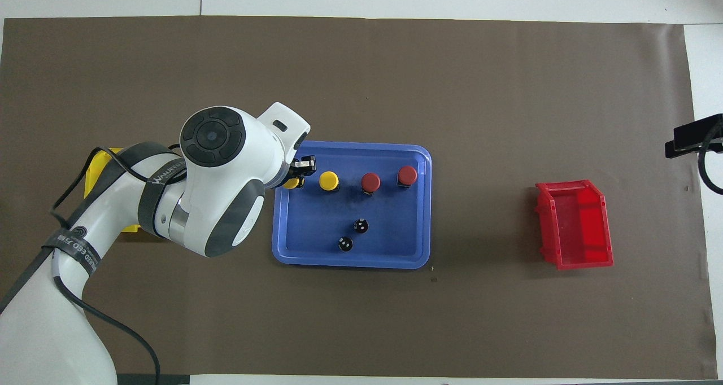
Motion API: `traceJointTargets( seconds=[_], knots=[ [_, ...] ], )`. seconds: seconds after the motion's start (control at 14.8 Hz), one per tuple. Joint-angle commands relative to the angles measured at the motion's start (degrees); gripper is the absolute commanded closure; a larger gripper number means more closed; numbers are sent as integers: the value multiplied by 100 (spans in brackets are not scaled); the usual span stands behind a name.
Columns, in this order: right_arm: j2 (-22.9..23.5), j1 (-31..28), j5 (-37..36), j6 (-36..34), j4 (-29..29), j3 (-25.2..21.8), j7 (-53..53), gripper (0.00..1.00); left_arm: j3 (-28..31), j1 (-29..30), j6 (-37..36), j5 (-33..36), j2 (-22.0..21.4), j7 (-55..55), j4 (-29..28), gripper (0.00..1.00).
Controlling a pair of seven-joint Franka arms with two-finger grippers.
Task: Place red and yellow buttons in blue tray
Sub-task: 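Place the second yellow button in the tray while the right gripper withdraws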
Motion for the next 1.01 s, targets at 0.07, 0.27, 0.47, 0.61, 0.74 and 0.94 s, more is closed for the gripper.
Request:
traceJointTargets(
  seconds=[0.07, 0.27, 0.47, 0.61, 0.74, 0.94],
  knots=[
    [-97, -32, -68, -146, -95, -51, -140, 0, 96, -105, 274, -126, 137, -14, -107, 99],
    [17, -59, -59, -174, -68, -78, -157, 0, 96, -140, 301, -126, 190, 21, -238, 97],
    [26, -59, -41, -147, -68, -78, -166, 0, 96, -149, 371, -126, 199, 30, -221, 53],
    [17, -67, -41, -121, -94, -78, -149, 0, 105, -149, 327, -126, 199, 22, -177, 32],
    [8, -50, -41, -121, -120, -78, -131, 0, 105, -140, 249, -126, 147, 22, -151, 26],
    [8, -76, -41, -112, -103, -78, -140, 0, 131, -79, -329, -126, 50, 65, 164, 15]
  ],
)
